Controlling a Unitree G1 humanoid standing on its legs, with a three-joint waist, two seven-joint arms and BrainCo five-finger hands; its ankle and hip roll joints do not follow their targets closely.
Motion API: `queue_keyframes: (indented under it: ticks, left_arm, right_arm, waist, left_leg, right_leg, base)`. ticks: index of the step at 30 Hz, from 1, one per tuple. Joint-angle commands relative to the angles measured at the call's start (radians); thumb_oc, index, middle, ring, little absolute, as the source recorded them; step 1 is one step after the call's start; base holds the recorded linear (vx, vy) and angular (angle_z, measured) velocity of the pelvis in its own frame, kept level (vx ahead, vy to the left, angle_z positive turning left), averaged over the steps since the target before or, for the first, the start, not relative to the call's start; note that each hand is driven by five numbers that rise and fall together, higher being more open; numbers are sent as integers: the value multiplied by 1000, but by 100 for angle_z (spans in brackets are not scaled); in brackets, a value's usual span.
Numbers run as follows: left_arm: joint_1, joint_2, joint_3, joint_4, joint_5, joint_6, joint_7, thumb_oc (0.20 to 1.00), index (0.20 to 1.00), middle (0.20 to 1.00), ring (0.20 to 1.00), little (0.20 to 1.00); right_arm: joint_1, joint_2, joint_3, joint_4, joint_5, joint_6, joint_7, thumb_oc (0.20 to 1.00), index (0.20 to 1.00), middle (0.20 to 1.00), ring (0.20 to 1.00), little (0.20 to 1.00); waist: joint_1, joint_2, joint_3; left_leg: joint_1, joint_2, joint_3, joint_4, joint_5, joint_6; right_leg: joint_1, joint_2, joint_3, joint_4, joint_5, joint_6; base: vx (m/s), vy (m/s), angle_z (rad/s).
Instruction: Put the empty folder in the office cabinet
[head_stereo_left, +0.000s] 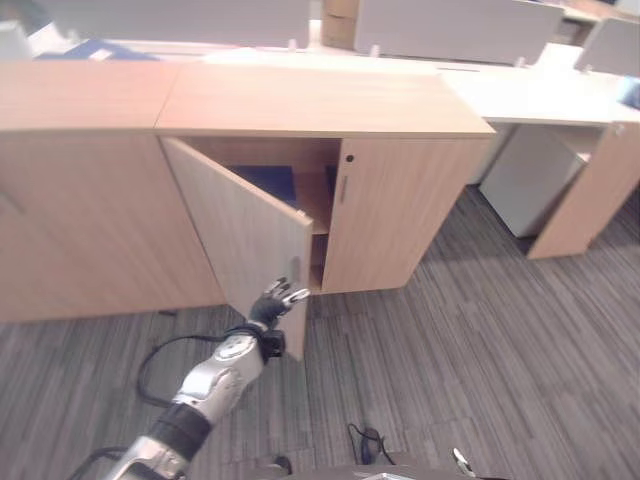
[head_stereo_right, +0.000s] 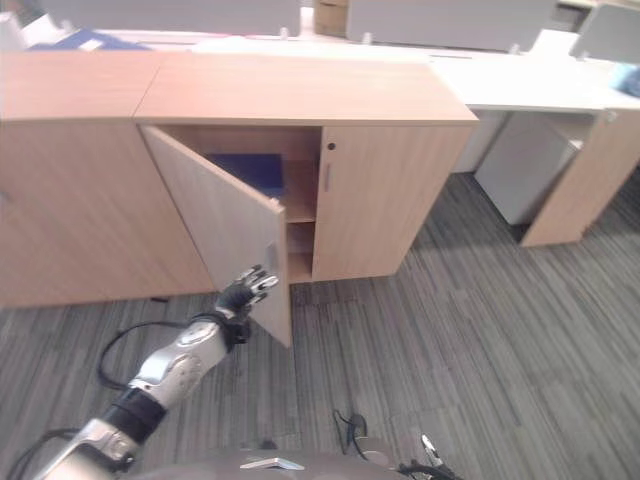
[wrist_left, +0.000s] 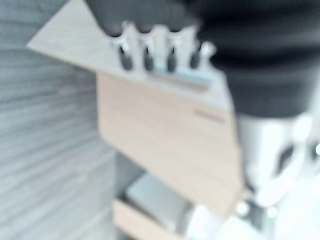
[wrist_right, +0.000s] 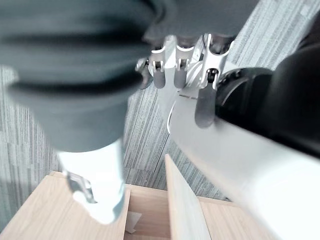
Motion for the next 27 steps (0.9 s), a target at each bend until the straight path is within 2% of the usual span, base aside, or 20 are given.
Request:
queue_keyframes:
  ticks: [1,2,7,12,15,17,18,20,23,25,27]
  left_arm:
    - [-43,1,9,-27,25,-165,56,1000,1000,1000,1000,1000]
    - [-33,-4,-2,-25,54,-175,63,1000,1000,1000,1000,1000]
    - [9,-17,-34,44,33,-133,110,1000,1000,1000,1000,1000]
    - [58,-19,-4,159,-7,-97,184,1000,1000,1000,1000,1000]
    - [113,-30,56,397,-5,-96,226,1000,1000,1000,1000,1000]
    - [131,-46,93,513,11,-106,208,1000,1000,1000,1000,1000]
    - [140,-71,154,660,36,-105,173,1000,1000,1000,1000,1000]
    - [142,-93,202,791,42,-124,132,1000,1000,1000,1000,1000]
    - [144,-116,274,979,66,-107,99,1000,1000,1000,1000,1000]
    - [161,-131,300,1104,122,-72,98,1000,1000,1000,1000,1000]
    - [169,-132,310,1144,122,-42,103,1000,1000,1000,1000,1000]
  right_arm:
    - [-31,96,87,-7,56,49,24,1000,1000,1000,1000,1000]
    - [-39,100,92,-3,62,49,17,1000,1000,1000,1000,1000]
    - [-52,112,108,-2,64,26,11,1000,1000,1000,1000,1000]
    - [-63,108,100,-16,87,17,1,1000,1000,1000,1000,1000]
    - [-77,112,83,-9,73,22,-12,1000,1000,1000,1000,1000]
    - [-84,117,77,4,66,21,-19,1000,1000,1000,1000,1000]
    - [-91,119,67,30,53,20,-25,1000,1000,1000,1000,1000]
    - [-99,122,54,59,36,16,-28,1000,1000,1000,1000,1000]
    - [-115,127,30,126,-16,8,-21,1000,1000,1000,1000,1000]
    - [-132,142,23,166,-85,4,3,1000,1000,1000,1000,1000]
    - [-141,151,30,175,-134,-18,7,1000,1000,1000,1000,1000]
  waist:
    - [-6,5,-15]
    - [-1,0,-17]
    - [8,-2,-11]
    - [18,0,-14]
    - [30,3,-16]
    - [34,3,-18]
    - [37,5,-20]
    - [40,5,-24]
    - [42,6,-31]
    - [47,10,-37]
    - [51,12,-40]
  left_leg:
    - [19,-9,-9,-110,-5,25]
    - [16,-8,-12,-110,-3,24]
    - [17,-6,-17,-110,-1,24]
    - [18,-8,-24,-110,-1,23]
    - [19,-8,-30,-110,3,22]
    - [19,-8,-32,-110,4,21]
    - [18,-7,-33,-110,6,20]
    - [18,-7,-35,-110,7,19]
    - [19,-5,-37,-110,7,17]
    - [18,-4,-44,-110,8,14]
    - [18,-5,-49,-110,8,13]
  right_leg:
    - [40,27,-16,-49,35,-18]
    - [40,29,-16,-51,36,-19]
    - [37,29,-22,-43,36,-21]
    - [44,29,-27,-49,34,-21]
    - [47,30,-32,-47,30,-25]
    - [49,30,-33,-48,29,-25]
    - [52,30,-36,-50,27,-26]
    - [55,30,-37,-52,25,-26]
    - [61,31,-39,-56,21,-28]
    - [68,30,-45,-60,15,-31]
    - [70,30,-47,-62,12,-33]
  base:
    - [-2,-41,-7]
    - [-8,-44,10]
    - [-10,-25,15]
    - [0,0,0]
    - [0,0,0]
    - [0,0,0]
    - [0,0,0]
    - [4,4,6]
    - [4,2,2]
    - [0,0,0]
    - [6,11,2]
